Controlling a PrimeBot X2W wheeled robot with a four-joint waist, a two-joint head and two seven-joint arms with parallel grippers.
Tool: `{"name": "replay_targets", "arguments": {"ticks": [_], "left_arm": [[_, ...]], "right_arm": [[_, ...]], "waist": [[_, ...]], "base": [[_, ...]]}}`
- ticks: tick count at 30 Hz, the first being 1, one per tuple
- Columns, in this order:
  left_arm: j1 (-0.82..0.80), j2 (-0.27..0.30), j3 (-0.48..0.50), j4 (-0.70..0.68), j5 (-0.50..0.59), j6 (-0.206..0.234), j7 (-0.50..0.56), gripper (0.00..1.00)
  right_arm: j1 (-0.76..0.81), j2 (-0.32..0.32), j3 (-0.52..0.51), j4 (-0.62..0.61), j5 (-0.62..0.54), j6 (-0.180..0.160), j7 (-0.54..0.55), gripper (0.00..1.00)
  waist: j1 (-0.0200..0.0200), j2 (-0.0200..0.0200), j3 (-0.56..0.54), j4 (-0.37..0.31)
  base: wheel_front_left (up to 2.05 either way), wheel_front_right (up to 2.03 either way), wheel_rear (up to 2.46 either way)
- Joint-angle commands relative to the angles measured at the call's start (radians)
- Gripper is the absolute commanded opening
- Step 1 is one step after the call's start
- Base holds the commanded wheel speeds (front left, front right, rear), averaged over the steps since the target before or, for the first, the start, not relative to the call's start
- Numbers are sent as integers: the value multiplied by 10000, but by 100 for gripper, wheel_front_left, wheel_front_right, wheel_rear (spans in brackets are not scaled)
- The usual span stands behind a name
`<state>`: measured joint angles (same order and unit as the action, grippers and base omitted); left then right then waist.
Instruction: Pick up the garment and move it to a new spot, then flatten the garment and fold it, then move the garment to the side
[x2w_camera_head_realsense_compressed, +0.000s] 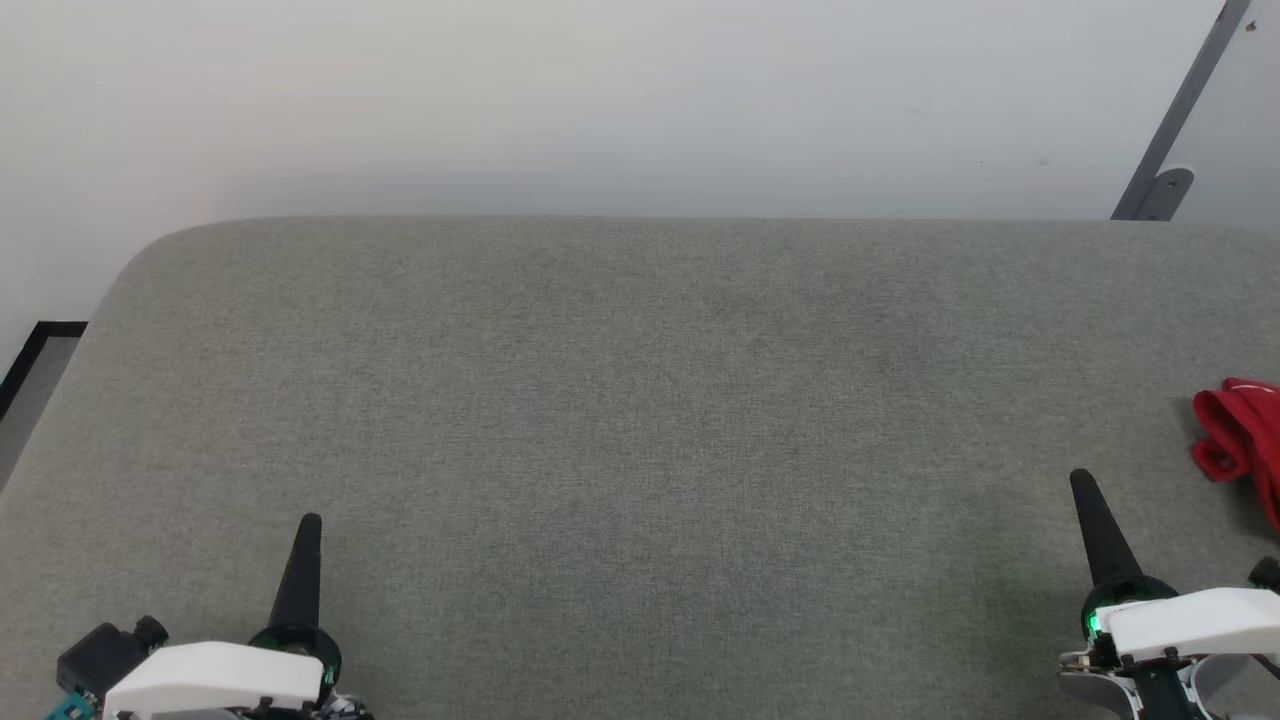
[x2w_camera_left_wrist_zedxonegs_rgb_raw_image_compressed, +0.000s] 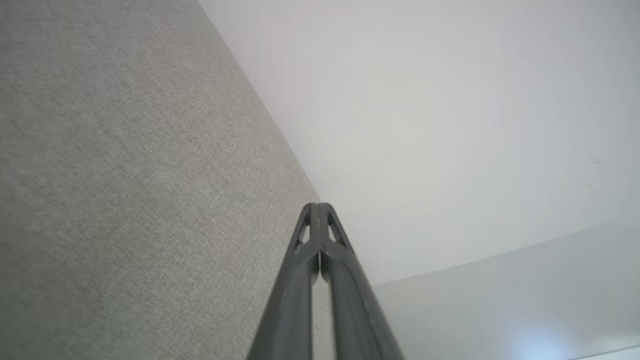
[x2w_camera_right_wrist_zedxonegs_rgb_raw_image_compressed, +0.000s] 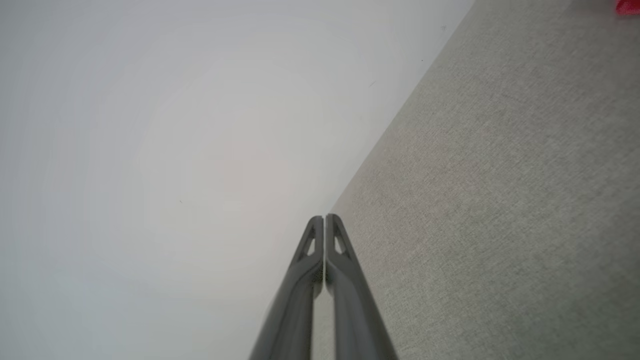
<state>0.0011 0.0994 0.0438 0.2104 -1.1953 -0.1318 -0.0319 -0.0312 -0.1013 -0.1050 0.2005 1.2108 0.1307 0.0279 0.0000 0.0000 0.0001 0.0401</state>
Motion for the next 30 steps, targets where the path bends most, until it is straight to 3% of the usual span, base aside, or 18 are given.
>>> {"name": "replay_targets", "arguments": {"ticks": [1, 30], "left_arm": [[-297, 22, 68, -54, -326, 11, 98, 0], [-802, -179, 315, 177, -2685, 17, 793, 0]], "right_arm": [[-203, 11, -54, -25, 273, 2, 100, 0], [-574, 310, -86, 241, 2464, 2, 556, 0]], "waist": [[0, 0, 1, -12], [0, 0, 16, -214]], "base": [[0, 0, 0], [0, 0, 0]]}}
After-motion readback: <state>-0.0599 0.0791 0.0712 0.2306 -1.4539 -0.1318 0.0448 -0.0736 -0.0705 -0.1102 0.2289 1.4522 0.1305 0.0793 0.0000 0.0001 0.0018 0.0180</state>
